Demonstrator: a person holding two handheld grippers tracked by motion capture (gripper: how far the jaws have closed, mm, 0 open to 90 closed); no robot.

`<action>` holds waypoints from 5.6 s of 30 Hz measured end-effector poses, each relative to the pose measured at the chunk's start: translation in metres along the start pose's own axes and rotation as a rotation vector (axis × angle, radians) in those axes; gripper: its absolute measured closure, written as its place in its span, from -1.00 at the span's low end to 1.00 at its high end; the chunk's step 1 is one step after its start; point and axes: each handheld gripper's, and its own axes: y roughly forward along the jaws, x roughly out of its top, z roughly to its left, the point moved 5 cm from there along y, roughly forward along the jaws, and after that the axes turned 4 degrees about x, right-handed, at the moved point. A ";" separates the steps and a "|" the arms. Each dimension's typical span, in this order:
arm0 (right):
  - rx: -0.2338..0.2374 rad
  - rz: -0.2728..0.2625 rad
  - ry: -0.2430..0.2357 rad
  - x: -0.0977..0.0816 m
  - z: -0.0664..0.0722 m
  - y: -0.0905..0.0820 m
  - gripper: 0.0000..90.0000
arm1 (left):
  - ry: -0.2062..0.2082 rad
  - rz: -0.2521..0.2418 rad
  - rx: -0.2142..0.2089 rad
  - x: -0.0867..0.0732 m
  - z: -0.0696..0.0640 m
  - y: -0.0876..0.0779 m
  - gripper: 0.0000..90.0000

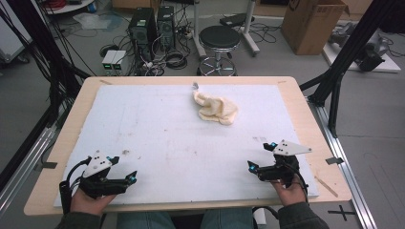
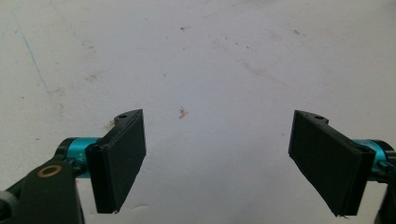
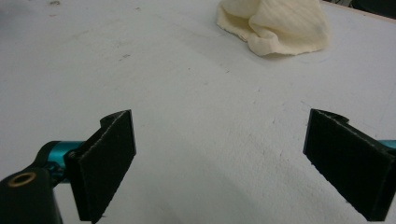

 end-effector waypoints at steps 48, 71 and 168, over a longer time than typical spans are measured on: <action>0.033 0.019 -0.012 0.001 0.003 0.007 -0.81 | 0.000 -0.012 -0.002 0.003 0.001 0.004 -0.57; 0.076 0.061 0.007 0.054 -0.022 0.031 -0.81 | -0.005 -0.039 -0.002 0.013 0.004 0.012 -0.57; 0.194 0.073 0.132 0.163 0.000 0.083 0.78 | 0.017 -0.040 -0.015 0.012 0.002 0.014 -0.57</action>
